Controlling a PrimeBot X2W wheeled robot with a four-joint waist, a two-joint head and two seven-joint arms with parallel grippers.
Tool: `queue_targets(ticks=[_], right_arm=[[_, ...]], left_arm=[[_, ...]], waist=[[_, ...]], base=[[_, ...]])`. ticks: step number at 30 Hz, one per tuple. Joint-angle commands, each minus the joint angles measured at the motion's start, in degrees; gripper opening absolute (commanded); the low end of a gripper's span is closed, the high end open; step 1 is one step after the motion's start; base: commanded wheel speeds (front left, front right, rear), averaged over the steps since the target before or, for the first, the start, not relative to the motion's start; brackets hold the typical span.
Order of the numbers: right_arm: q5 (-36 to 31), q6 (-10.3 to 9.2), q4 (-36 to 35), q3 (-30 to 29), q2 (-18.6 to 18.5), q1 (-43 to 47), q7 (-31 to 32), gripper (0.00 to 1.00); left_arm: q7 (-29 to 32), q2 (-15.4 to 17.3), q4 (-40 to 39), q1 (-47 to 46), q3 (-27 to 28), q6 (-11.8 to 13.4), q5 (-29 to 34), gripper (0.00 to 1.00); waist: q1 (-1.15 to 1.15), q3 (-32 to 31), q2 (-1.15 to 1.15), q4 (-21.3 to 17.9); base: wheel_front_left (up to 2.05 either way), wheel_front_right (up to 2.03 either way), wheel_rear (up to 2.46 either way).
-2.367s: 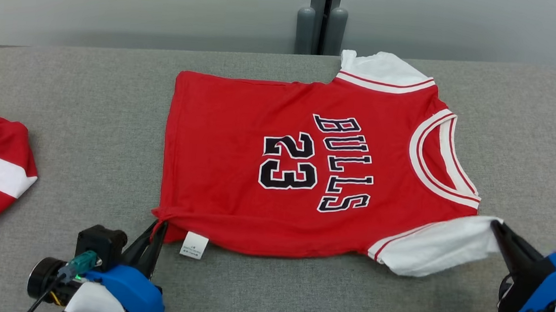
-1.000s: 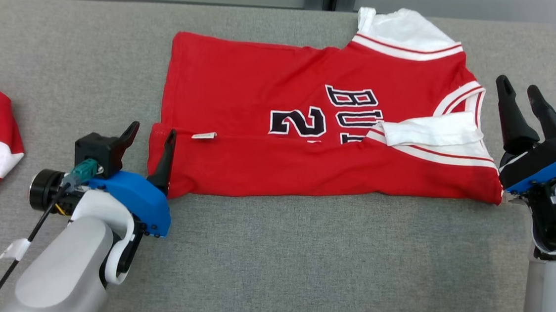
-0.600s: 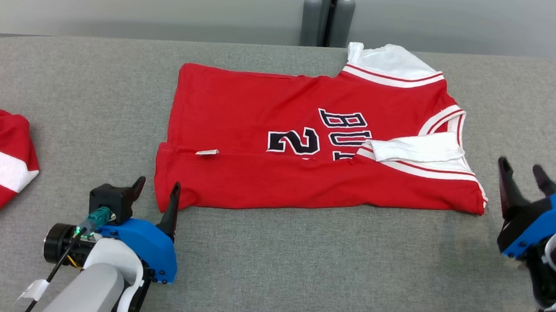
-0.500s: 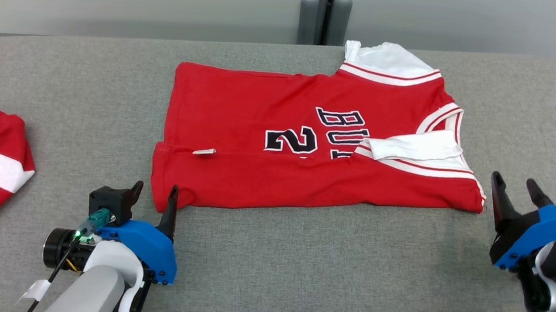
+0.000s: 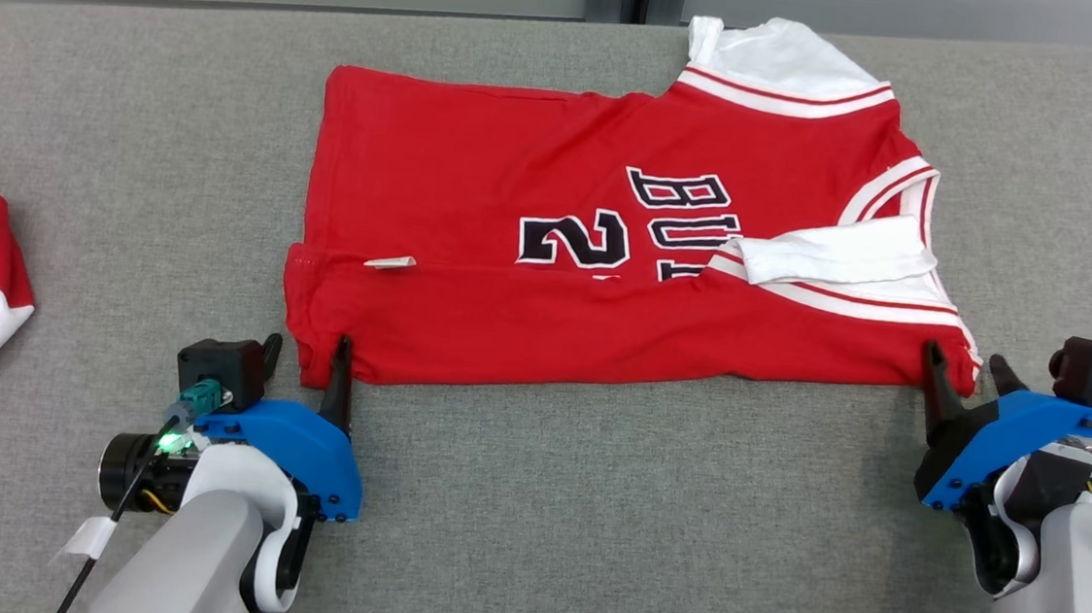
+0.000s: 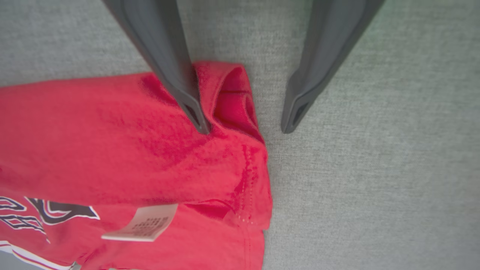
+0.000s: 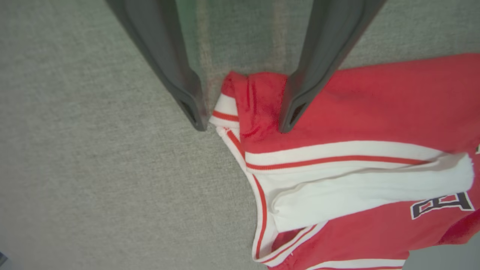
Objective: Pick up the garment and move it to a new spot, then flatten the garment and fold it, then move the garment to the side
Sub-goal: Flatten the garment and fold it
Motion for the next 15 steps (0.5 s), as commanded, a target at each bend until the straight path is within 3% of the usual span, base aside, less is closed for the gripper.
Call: queue_targets(ticks=[1, 7, 8, 9, 10, 15], right_arm=[[-0.73, 0.03, 1.03, -0.31, -0.01, -0.93, 0.16, 1.00], [-0.66, 0.03, 8.78, -0.60, 0.14, -3.17, 2.14, 1.00], [-0.60, 0.03, 9.87, -0.22, 0.19, -3.23, 2.81, 1.00], [-0.52, 0.03, 10.58, 0.04, 0.38, -3.28, 3.00, 0.71], [-0.46, 0.04, 10.96, 0.40, 0.43, -3.31, 3.12, 0.00], [0.41, 0.02, 9.87, 0.75, 0.13, -2.58, 2.21, 0.00]], left_arm=[[0.33, -0.29, 1.12, -0.07, -0.30, -0.19, -0.39, 1.00], [2.66, -1.69, 4.42, -0.76, -0.79, -1.83, -2.02, 1.00], [2.89, -1.84, 4.74, -0.75, -0.89, -2.34, -2.23, 0.70], [2.85, -1.91, 4.97, -0.84, -0.88, -2.76, -2.54, 0.42], [2.75, -1.97, 5.15, -0.86, -0.92, -3.17, -2.62, 0.00], [0.43, -1.39, 4.56, -0.81, -0.38, -4.13, -2.87, 0.00]], waist=[[0.00, 0.36, 0.00, 0.30], [0.00, 0.96, 0.00, 0.74], [0.00, 0.96, 0.00, 0.75], [0.00, 0.93, 0.00, 0.73], [0.00, 0.87, 0.00, 0.72], [0.00, -0.24, 0.00, 0.59]], base=[[0.00, 0.00, 0.00], [0.00, 0.00, 0.00], [0.00, 0.00, 0.00], [0.00, 0.00, 0.00], [0.00, 0.00, 0.00], [0.00, 0.00, 0.00]])
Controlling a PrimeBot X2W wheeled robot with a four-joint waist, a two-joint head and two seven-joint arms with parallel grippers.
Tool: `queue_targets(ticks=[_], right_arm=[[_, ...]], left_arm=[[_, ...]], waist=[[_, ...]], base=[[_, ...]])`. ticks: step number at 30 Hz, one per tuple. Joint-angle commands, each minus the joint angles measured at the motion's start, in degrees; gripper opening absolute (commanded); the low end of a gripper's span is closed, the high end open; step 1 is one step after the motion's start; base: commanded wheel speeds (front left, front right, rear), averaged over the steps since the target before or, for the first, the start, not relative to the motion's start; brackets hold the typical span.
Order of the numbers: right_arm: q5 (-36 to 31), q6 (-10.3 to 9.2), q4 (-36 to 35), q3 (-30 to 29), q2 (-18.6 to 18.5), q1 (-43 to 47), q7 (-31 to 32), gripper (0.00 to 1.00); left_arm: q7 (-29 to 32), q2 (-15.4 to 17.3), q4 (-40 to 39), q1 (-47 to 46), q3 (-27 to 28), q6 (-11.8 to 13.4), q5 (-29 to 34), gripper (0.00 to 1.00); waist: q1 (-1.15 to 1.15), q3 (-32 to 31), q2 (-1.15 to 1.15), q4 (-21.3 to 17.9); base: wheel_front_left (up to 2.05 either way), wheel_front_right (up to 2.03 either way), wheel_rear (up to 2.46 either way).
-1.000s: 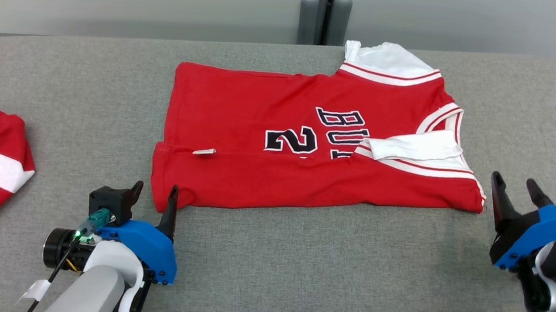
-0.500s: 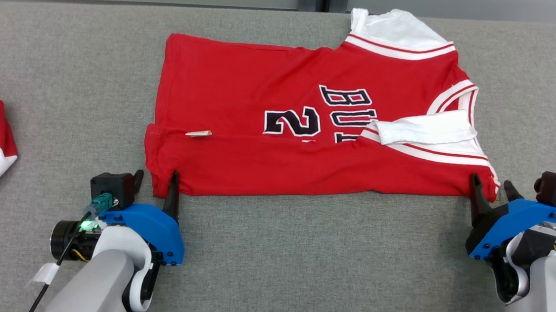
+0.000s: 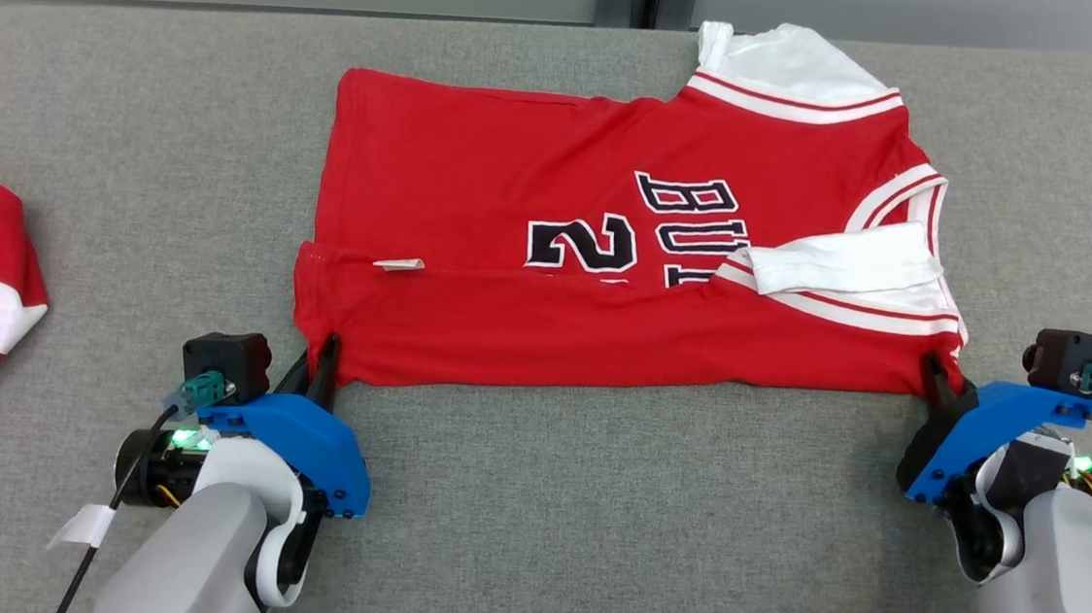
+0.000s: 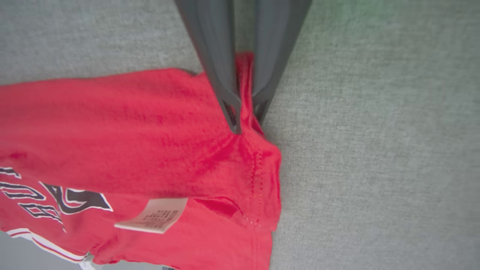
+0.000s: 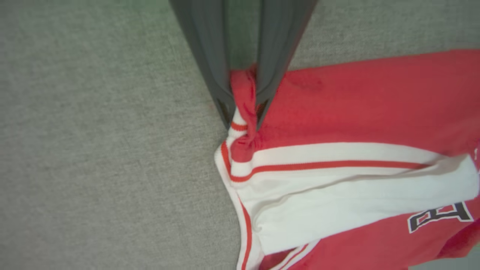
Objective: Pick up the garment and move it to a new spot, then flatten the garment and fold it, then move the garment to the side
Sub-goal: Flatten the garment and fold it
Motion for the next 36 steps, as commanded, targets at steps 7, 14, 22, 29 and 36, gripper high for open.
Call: queue_targets(ticks=[7, 14, 22, 29, 36], right_arm=[[3.05, 0.00, -6.85, -0.43, -0.03, 6.70, 0.47, 0.00], [5.74, -0.04, -17.54, -1.96, -0.12, 16.29, 5.44, 0.00], [8.50, -0.04, -25.31, -2.90, -0.10, 25.20, 10.38, 0.00], [9.42, 0.01, -27.70, -2.71, -0.06, 27.79, 11.71, 1.00], [8.16, 0.01, -33.91, -2.17, -0.05, 25.75, 13.76, 1.00]], left_arm=[[-1.70, 2.48, -3.34, 4.07, 0.24, 0.72, -0.03, 0.00], [1.53, 6.02, -12.66, 12.12, -0.22, 3.94, -0.74, 0.00], [8.21, 7.25, -23.08, 21.22, -1.48, 9.48, -2.67, 0.00], [10.70, 8.04, -28.12, 24.93, -1.43, 12.01, -4.09, 1.00], [11.45, 9.74, -30.23, 23.56, -0.52, 10.06, -5.17, 1.00]], waist=[[-0.01, -3.54, 0.00, -0.10], [-0.01, -6.65, 0.00, -0.04], [-0.01, -8.54, 0.00, 0.46], [-0.01, -8.89, 0.00, 0.91], [-0.01, -9.35, 0.00, 0.90]], base=[[0.00, 0.00, 0.00], [0.00, 0.00, 0.00], [0.00, 0.00, 0.00], [0.00, 0.00, 0.00], [0.00, 0.00, 0.00]])
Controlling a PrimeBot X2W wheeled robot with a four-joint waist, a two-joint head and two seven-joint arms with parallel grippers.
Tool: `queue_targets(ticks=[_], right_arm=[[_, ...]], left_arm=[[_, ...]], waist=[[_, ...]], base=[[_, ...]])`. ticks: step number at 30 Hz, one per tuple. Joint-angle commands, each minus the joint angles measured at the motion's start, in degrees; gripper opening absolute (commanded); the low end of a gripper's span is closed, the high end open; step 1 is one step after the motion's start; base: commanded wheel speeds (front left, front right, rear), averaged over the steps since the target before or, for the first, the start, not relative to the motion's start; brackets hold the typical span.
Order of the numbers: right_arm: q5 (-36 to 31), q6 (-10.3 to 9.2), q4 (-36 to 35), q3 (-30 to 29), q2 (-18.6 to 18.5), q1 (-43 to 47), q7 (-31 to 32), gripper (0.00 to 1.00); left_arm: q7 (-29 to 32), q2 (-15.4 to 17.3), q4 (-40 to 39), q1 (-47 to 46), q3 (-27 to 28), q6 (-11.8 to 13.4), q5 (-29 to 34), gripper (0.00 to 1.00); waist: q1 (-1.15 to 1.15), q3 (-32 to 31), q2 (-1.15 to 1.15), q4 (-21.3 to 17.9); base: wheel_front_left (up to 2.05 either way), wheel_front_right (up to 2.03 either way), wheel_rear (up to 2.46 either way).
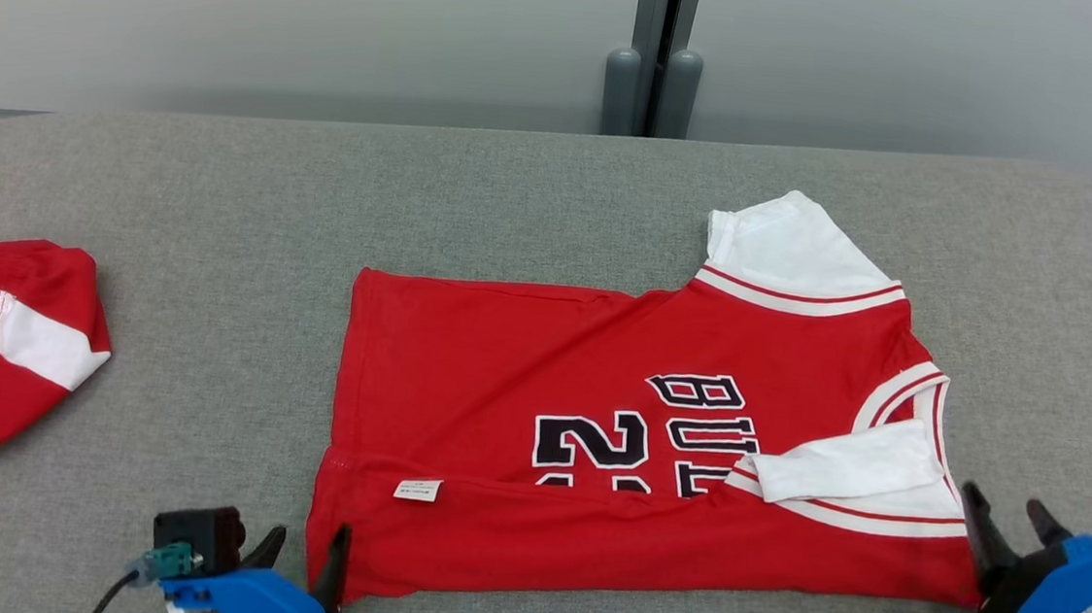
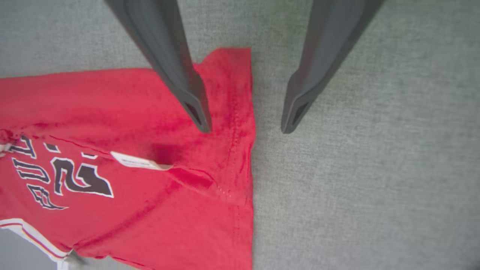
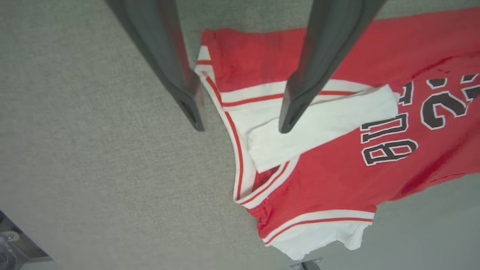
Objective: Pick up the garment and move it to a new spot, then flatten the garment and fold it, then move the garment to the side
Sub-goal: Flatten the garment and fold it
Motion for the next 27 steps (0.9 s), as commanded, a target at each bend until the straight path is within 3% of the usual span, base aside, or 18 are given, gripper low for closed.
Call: queue_targets(ticks=[1, 8, 12, 18, 21, 27], right_arm=[[-0.72, 0.01, -1.83, 0.35, -0.30, -1.77, 1.04, 1.00], [-3.17, 0.01, -6.72, 6.00, -2.32, -12.09, 7.55, 1.00], [-0.89, 0.01, -2.77, 11.41, -4.61, -21.39, 9.10, 1.00], [4.55, 0.01, 8.81, 18.92, -6.57, -36.16, 6.58, 1.00], [5.88, 0.01, 14.44, 22.12, -6.90, -42.11, 5.08, 1.00], [8.02, 0.01, 22.61, 26.10, -7.54, -50.62, 1.22, 1.00]], left_arm=[[0.57, 0.83, -0.88, -1.90, 0.64, -0.81, -0.28, 1.00], [6.10, 4.73, 0.27, -13.18, 1.74, -6.01, -0.54, 1.00], [10.57, 5.71, 3.14, -22.07, 2.85, -10.87, -2.92, 1.00], [18.47, 8.14, 9.75, -34.22, 3.57, -17.85, -5.81, 1.00], [21.76, 9.17, 12.16, -38.18, 3.69, -19.57, -6.72, 1.00], [28.03, 11.01, 14.70, -43.42, 2.40, -20.34, -6.72, 1.00]], waist=[[0.00, -0.12, 0.00, -0.10], [0.00, 0.97, 0.00, -1.08], [0.00, 3.58, 0.00, -2.57], [0.00, 9.36, 0.00, -5.37], [0.00, 12.28, 0.00, -6.39], [0.00, 16.81, 0.00, -7.65]], base=[[0.00, 0.00, 0.00], [0.00, 0.00, 0.00], [0.00, 0.00, 0.00], [0.00, 0.00, 0.00], [0.00, 0.00, 0.00], [0.00, 0.00, 0.00]])
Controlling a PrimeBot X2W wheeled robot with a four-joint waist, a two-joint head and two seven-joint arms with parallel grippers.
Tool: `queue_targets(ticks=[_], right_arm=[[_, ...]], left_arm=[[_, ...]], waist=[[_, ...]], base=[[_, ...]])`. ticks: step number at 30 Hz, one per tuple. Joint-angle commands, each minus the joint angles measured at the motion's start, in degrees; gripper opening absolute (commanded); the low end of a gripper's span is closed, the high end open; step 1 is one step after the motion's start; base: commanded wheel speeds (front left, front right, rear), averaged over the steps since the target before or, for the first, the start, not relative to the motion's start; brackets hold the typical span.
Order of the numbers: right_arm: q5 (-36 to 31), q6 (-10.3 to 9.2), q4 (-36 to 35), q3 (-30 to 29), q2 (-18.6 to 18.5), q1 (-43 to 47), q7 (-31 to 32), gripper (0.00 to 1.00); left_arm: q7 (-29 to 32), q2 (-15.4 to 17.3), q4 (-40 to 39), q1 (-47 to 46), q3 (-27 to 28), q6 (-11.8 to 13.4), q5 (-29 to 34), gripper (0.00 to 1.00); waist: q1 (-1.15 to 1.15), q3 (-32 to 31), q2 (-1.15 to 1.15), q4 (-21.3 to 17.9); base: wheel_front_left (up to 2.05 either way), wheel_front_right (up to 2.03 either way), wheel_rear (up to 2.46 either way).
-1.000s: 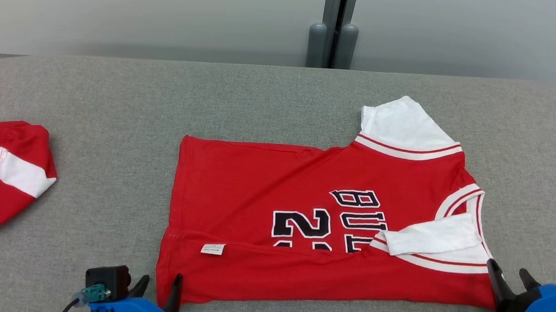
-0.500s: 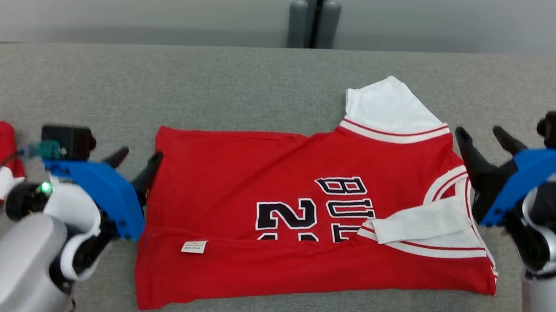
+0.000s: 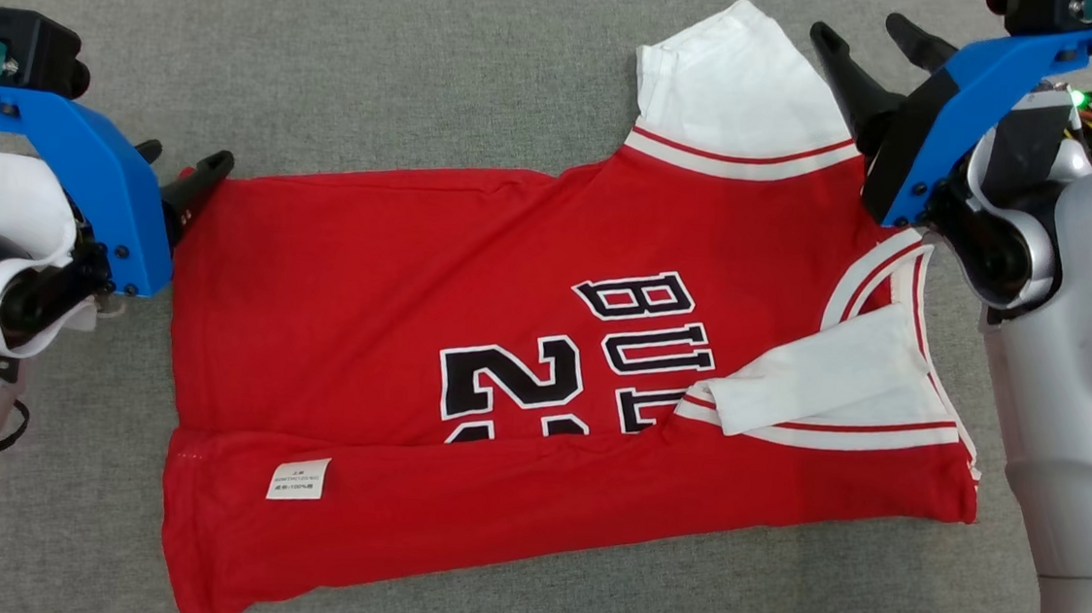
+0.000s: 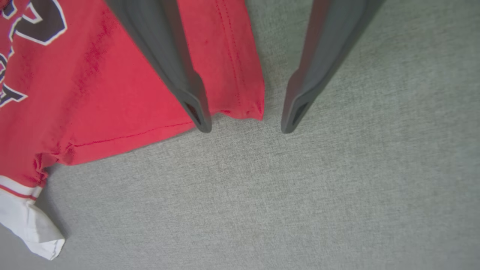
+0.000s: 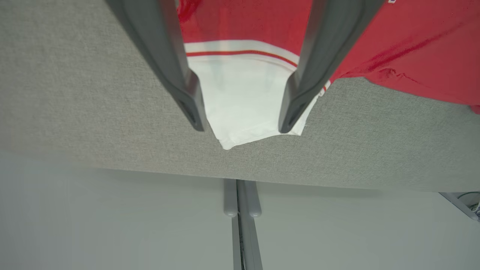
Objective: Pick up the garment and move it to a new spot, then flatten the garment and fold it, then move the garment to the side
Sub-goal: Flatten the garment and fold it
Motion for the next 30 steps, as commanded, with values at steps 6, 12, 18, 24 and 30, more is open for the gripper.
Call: queue_targets(ticks=[6, 12, 18, 24, 30], right_arm=[[2.16, 0.03, 5.71, 2.51, -1.05, -5.65, -4.41, 1.00], [3.67, 0.03, 8.49, 3.33, -2.31, -6.76, -6.83, 1.00], [4.64, 0.03, 10.43, 4.14, -3.58, -6.92, -8.22, 1.00], [4.79, 0.03, 11.32, 4.70, -3.35, -8.46, -8.46, 1.00], [3.76, 0.03, 13.79, 4.36, -3.54, -10.41, -7.06, 1.00]], left_arm=[[3.53, 1.32, -0.13, -2.12, -0.38, 0.43, -0.63, 1.00], [2.22, 1.94, -2.95, -1.86, 1.02, 0.87, -1.18, 1.00], [3.50, 3.04, -6.93, 1.08, 0.88, 1.91, -1.97, 1.00], [3.09, 3.47, -7.30, 2.80, 0.13, 3.74, -0.83, 1.00], [-0.68, 3.22, -4.52, 2.46, -1.84, 6.79, 5.05, 0.43]], waist=[[-0.02, 2.81, -0.02, 0.10], [-0.02, 3.25, -0.02, 0.35], [-0.02, 3.21, -0.02, 0.62], [-0.02, 4.93, -0.02, 0.45], [-0.02, 6.87, -0.02, 1.03]], base=[[0.00, 0.00, 0.00], [0.00, 0.00, 0.00], [0.00, 0.00, 0.00], [0.00, 0.00, 0.00], [0.00, 0.00, 0.00]])
